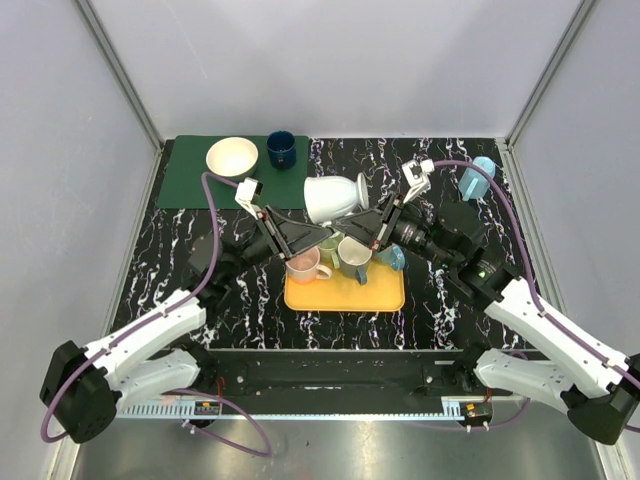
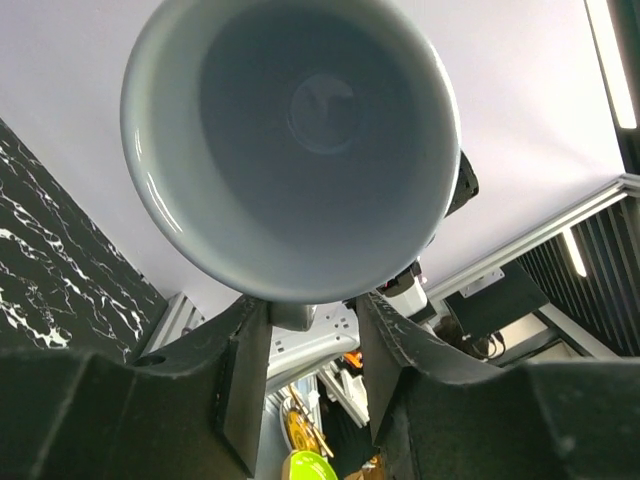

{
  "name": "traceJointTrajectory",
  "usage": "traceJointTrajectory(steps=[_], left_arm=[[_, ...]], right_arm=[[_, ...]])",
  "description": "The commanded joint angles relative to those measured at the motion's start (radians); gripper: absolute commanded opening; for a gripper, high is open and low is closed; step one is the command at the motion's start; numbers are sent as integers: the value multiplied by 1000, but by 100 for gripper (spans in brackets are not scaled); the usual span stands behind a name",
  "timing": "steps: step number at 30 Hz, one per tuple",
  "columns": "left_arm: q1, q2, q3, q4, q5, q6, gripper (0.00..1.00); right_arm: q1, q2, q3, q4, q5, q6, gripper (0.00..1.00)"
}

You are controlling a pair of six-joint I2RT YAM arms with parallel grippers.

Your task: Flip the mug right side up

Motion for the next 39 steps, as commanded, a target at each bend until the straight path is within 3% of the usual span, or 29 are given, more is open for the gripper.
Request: traceJointTrajectory(steps=[1,8,14,17,19,24,25,26,27,30,39], left_arm=[[5,5,-12,112,44,-21,43],[25,-24,-41,113,34,-24,55],[50,-61,-82,84,21,-13,58],[64,-72,-99,70,33,-12,58],[71,-89,-122,50,31,-7,58],[82,-210,-109,-187,-10,123,58],[82,-230,-96,-241,-19,154,58],[82,-263,-84,-334,-41,210,58],[82,-282,-66,-373,-53,235,58],[82,-339,-50,-476,-82,309,58],[82,-409,-78,-603,-117,398,58]], right_arm=[[3,-55,9,64,18,-32,0],[3,-122,38,-19,122,-90,0],[3,-148,121,-148,230,-164,0],[3,-152,177,-261,401,-216,0],[3,-136,245,-396,622,-263,0],[-35,0,367,-571,1042,-409,0],[-67,32,386,-591,1039,-411,0],[-204,90,403,-612,991,-394,0],[-274,117,420,-647,866,-370,0],[-455,222,418,-631,698,-320,0],[-558,626,573,-482,623,-380,0]])
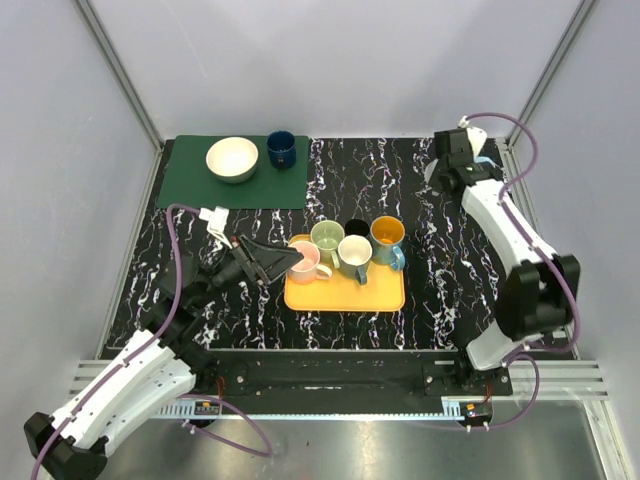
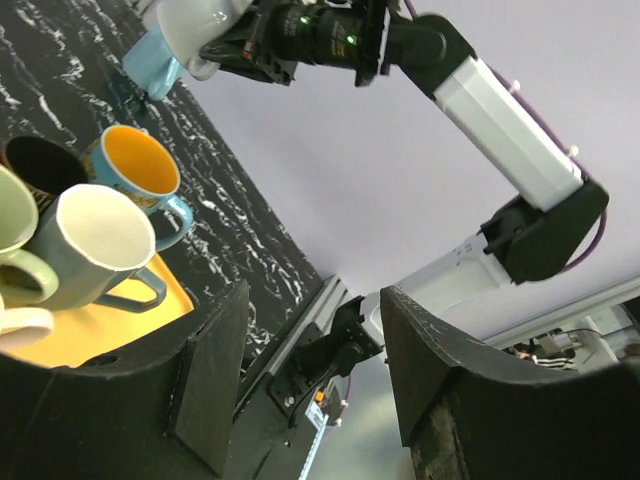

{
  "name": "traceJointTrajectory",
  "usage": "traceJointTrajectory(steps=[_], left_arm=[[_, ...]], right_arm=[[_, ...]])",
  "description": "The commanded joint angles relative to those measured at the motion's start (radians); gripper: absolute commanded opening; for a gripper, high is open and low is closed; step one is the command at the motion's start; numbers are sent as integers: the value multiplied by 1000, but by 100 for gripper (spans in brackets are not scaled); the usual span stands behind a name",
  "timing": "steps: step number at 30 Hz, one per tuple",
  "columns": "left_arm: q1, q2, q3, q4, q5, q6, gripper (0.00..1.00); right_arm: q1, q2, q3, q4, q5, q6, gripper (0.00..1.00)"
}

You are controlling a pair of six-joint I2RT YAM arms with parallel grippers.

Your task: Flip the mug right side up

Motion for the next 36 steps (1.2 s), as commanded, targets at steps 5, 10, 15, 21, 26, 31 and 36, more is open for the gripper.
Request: traceJointTrajectory(steps=[5,10,15,21,26,31,36], left_arm=[[5,12,8,-65,-49,102,58],[5,50,16,-85,-58,143,58],[5,82,16,-97,-66,171,58],[5,119,10,-88,-69,177,57],[5,145,10,-73,-58,171,57],[5,159,2,-62,-51,163,58],[5,167,-7,-48,-46,156,58]], right_arm=[[-52,316,279,128,-72,-40,0],[-80,506,388,120,-102,-37,0],[-92,633,504,71,-80,-54,0],[-95,736,619,-18,-36,-75,0],[-107,756,595,-32,-17,-74,0],[-124,761,550,-56,-3,-61,0],[-135,729,468,-46,-23,-49,2]])
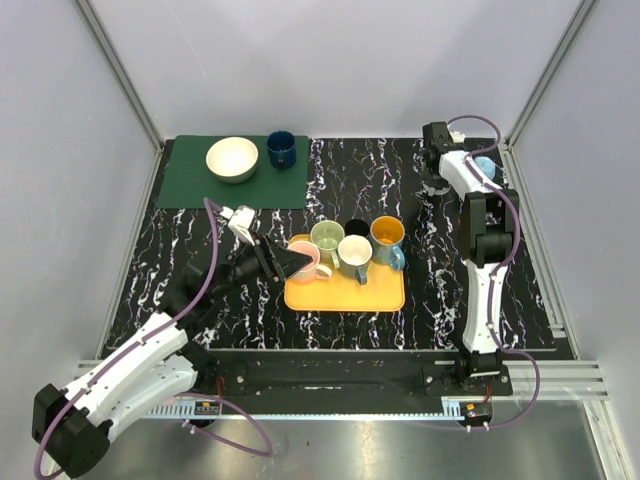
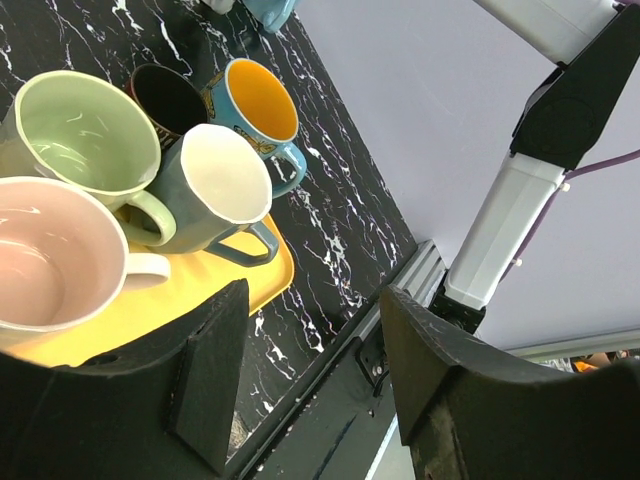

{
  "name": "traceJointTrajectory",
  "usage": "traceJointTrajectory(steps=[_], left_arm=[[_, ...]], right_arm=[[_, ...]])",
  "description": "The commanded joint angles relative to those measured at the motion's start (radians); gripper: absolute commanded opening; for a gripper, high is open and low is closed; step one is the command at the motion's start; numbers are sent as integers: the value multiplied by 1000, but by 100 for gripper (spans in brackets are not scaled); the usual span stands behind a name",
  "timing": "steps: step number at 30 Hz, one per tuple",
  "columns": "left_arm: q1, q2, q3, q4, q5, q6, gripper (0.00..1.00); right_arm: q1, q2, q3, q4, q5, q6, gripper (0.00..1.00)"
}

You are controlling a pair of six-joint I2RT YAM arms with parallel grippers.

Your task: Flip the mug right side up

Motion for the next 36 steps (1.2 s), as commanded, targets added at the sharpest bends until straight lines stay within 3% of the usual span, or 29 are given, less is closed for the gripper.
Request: traceJointTrajectory(steps=[1,4,6,9,13,14,15,17,24,26,28,32,36], left_arm=[[5,6,-5,51,6,-1,58],[5,5,-6,51,9,-1,59],[5,6,-5,45,6,2,60],[5,13,0,31,-1,10,62],[5,26,12,5,-53,17,69],[5,34,14,-3,-66,16,77],[5,39,18,-29,-81,13,92],[5,61,46,-79,-147,8,99],[5,137,159,-276,-213,42,99],[5,129,164,-276,-198,57,99],[5,118,158,-276,-187,79,99],[5,85,136,-231,-147,125,99],[5,98,135,-221,-86,136,99]], right_arm=[[-20,-45,-61,-5,8,13,7],[-22,-88,-99,4,1,34,39],[-22,-152,-129,26,-15,65,51],[-20,-256,-187,69,-60,108,58],[15,-423,-306,122,-105,141,59],[30,-504,-336,136,-105,135,59],[49,-547,-365,150,-90,132,59],[100,-635,-454,170,-108,123,58],[186,-974,-751,153,-224,100,59],[193,-1003,-782,80,-327,44,60],[215,-1016,-801,-18,-337,25,62],[245,-1123,-897,12,-364,-4,68],[285,-1094,-907,-5,-406,-24,69]])
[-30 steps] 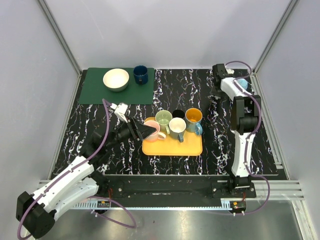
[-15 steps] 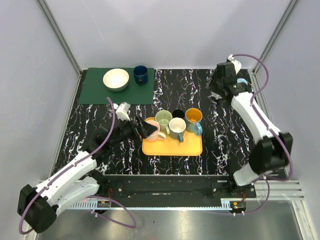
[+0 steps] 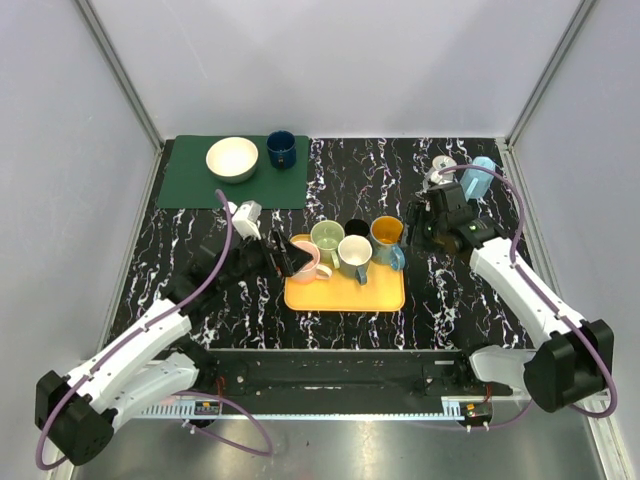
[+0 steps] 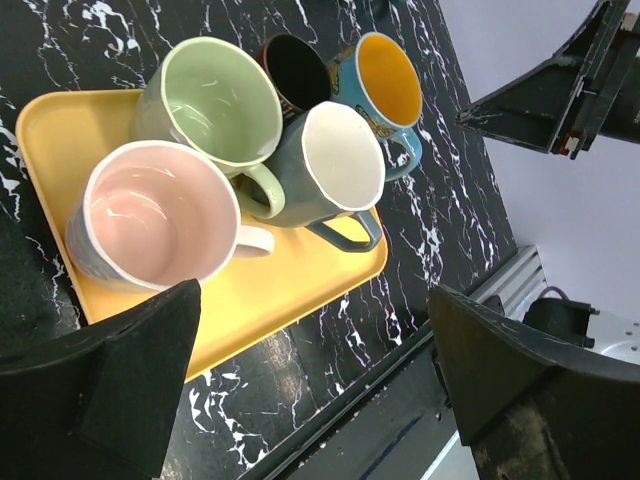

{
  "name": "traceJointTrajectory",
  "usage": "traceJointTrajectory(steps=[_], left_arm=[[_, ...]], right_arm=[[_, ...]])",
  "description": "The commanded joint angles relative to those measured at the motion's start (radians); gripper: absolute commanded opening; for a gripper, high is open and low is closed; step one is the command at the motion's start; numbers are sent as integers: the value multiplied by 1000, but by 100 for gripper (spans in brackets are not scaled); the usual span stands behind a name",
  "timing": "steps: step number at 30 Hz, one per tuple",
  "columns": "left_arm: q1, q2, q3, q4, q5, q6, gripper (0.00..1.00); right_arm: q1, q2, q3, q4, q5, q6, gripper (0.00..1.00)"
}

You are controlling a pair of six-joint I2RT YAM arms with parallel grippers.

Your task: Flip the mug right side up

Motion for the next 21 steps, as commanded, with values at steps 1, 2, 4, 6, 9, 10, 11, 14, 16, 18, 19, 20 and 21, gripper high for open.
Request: traceJointTrajectory(steps=[1,2,4,6,9,10,11,14,16,18,19,20,21], left_arm=[[3,3,15,43,70,35,99],[3,5,14,41,76,32,99],[3,0,1,44,82,24,99],[3,-6,-16,55,91,15,99],[3,-18,-31,58,102,12,99],[3,-24,-34,58,106,12,99],[3,-26,-37,53,107,14,99],[3,-37,-46,47,105,15,98],[3,-40,-48,44,103,18,98],[3,-40,-46,38,102,23,98],[3,-41,-48,37,100,26,98],[3,-41,-45,30,100,29,98],[2,-44,-45,29,97,31,98]], right_arm=[[50,-11,12,-10,-45,-47,69],[58,3,12,-12,-36,-50,69],[67,15,8,-1,-10,-60,69],[71,45,11,5,-5,-69,68],[84,101,44,-1,-4,-93,65],[93,115,52,-2,-1,-104,65],[94,138,58,-5,7,-107,64],[101,179,78,-4,28,-124,62],[101,196,89,10,36,-138,60],[101,229,106,16,42,-144,58],[101,241,110,19,44,-153,57],[102,261,116,21,45,-159,57],[102,272,129,19,56,-162,54]])
